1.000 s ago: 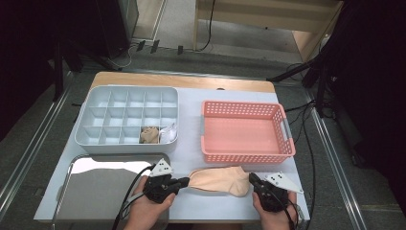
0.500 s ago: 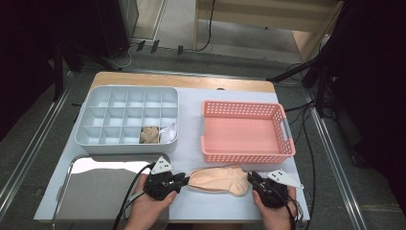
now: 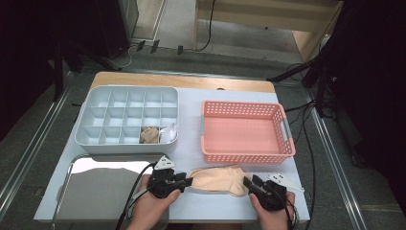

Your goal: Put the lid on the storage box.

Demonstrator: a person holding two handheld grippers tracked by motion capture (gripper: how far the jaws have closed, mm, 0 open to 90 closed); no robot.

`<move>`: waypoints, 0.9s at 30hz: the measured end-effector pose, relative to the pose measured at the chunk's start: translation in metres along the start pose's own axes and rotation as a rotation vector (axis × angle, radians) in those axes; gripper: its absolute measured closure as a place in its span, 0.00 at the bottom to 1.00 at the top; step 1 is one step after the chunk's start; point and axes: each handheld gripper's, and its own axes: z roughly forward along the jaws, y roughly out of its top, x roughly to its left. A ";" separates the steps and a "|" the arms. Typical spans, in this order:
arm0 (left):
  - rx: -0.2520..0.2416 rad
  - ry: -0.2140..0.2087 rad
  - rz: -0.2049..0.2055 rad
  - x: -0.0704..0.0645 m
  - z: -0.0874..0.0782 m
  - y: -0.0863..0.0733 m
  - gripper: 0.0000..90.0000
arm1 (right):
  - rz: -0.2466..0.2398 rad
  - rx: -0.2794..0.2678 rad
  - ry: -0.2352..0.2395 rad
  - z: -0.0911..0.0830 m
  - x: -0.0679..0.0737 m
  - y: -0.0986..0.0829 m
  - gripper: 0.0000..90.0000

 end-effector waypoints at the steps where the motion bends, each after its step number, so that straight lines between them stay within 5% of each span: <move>1: 0.001 -0.003 0.002 -0.001 0.000 0.000 0.79 | -0.016 -0.004 0.003 0.001 0.003 -0.001 0.71; 4: 0.003 -0.012 0.023 -0.002 0.000 0.002 0.92 | -0.021 0.015 0.016 0.002 0.009 -0.003 0.88; 7: -0.009 -0.035 0.030 -0.003 -0.005 0.002 0.99 | -0.031 0.027 0.032 0.000 0.012 -0.002 0.93; 17: 0.023 -0.090 0.011 -0.002 -0.007 -0.002 1.00 | -0.019 0.007 0.030 -0.031 0.001 0.006 0.95; 22: 0.031 -0.068 0.023 -0.001 -0.004 -0.007 0.98 | -0.029 0.053 0.051 -0.019 0.000 0.001 0.87; 23: 0.029 -0.068 0.029 -0.001 -0.004 -0.007 0.97 | -0.033 0.048 0.037 -0.018 0.000 0.000 0.80; 27: -0.010 -0.072 0.021 0.001 -0.008 -0.007 0.86 | 0.007 -0.013 0.039 -0.025 -0.005 0.000 0.82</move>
